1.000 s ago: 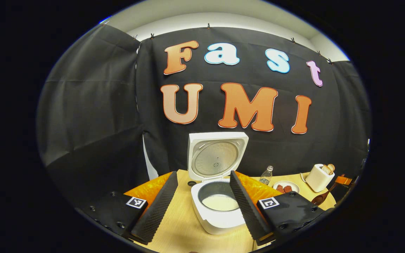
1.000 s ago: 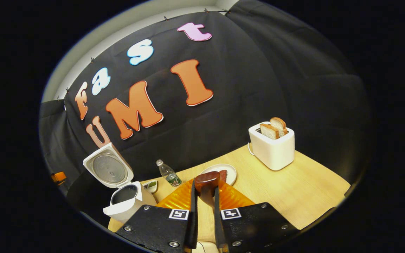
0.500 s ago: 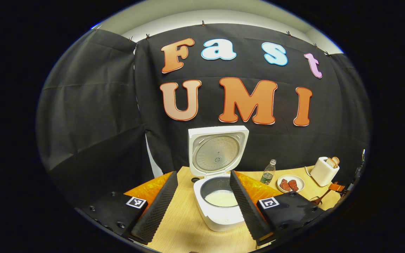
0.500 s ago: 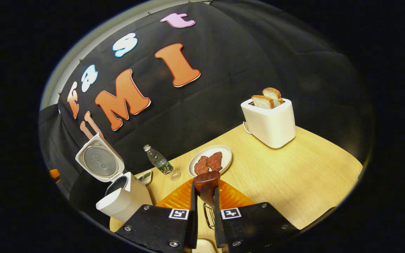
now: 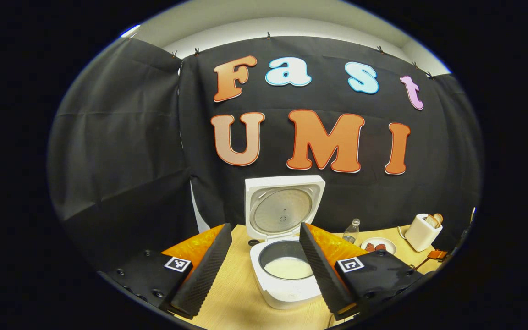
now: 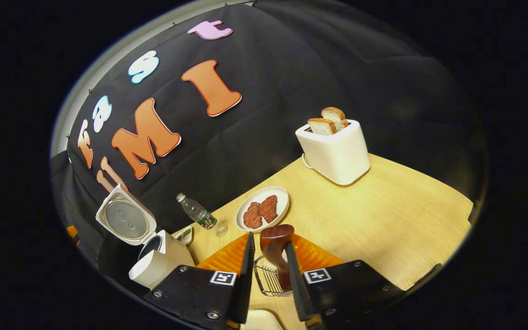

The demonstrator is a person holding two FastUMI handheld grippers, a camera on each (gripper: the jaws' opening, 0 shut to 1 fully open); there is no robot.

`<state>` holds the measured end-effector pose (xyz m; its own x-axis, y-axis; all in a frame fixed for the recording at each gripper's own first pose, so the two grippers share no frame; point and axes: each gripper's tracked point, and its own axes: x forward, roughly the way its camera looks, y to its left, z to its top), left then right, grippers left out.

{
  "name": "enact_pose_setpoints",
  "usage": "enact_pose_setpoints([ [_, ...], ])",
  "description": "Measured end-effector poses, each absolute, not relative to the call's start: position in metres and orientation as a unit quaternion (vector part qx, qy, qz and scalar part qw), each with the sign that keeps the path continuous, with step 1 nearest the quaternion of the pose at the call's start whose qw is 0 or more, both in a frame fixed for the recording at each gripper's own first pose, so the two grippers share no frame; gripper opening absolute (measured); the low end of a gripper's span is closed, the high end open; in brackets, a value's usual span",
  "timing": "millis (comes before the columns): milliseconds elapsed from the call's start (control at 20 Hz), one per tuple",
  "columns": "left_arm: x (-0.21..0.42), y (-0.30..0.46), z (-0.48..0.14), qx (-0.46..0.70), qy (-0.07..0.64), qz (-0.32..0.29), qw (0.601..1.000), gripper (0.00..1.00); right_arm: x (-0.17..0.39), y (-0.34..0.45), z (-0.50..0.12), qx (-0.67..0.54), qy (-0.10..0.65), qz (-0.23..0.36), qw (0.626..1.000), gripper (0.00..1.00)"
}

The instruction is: Close the left gripper, press the button to open the rice cooker; take a wooden spoon from the chopstick holder with the right hand, scoop a spoonful of rice and pour it into the rice cooker, then put the wooden spoon back into the chopstick holder.

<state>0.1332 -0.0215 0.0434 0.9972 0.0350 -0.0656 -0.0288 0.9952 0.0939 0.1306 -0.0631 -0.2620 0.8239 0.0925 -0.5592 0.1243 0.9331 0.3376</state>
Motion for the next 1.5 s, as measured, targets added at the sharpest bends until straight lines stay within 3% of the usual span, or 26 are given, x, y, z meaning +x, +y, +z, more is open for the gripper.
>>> enact_pose_setpoints([
  [100, 0.136, -0.035, 0.043, 0.037, 0.037, -0.007, 0.999, 1.00, 0.130, -0.071, -0.257, 0.163, 0.293, -0.020, 0.942, 0.53],
  [150, 0.137, -0.040, 0.045, 0.033, 0.035, -0.015, 0.999, 1.00, 0.130, -0.074, -0.253, 0.152, 0.291, -0.024, 0.944, 0.83],
  [200, 0.139, -0.041, 0.049, 0.032, 0.032, -0.019, 0.999, 1.00, 0.132, -0.080, -0.247, 0.137, 0.285, -0.029, 0.948, 0.84],
  [250, 0.140, -0.044, 0.052, 0.035, 0.028, -0.021, 0.999, 1.00, 0.133, -0.084, -0.239, 0.121, 0.278, -0.034, 0.952, 0.95],
  [700, 0.175, -0.071, 0.115, 0.053, -0.027, -0.031, 0.998, 1.00, 0.141, -0.077, -0.172, 0.062, 0.228, -0.030, 0.971, 0.95],
  [1150, 0.297, -0.088, 0.201, 0.064, -0.058, -0.022, 0.996, 1.00, 0.139, -0.088, -0.154, 0.062, 0.211, -0.045, 0.974, 0.95],
  [1500, 0.406, -0.074, 0.160, 0.075, 0.012, -0.003, 0.997, 1.00, 0.135, -0.109, -0.132, -0.003, 0.196, -0.071, 0.978, 0.95],
])
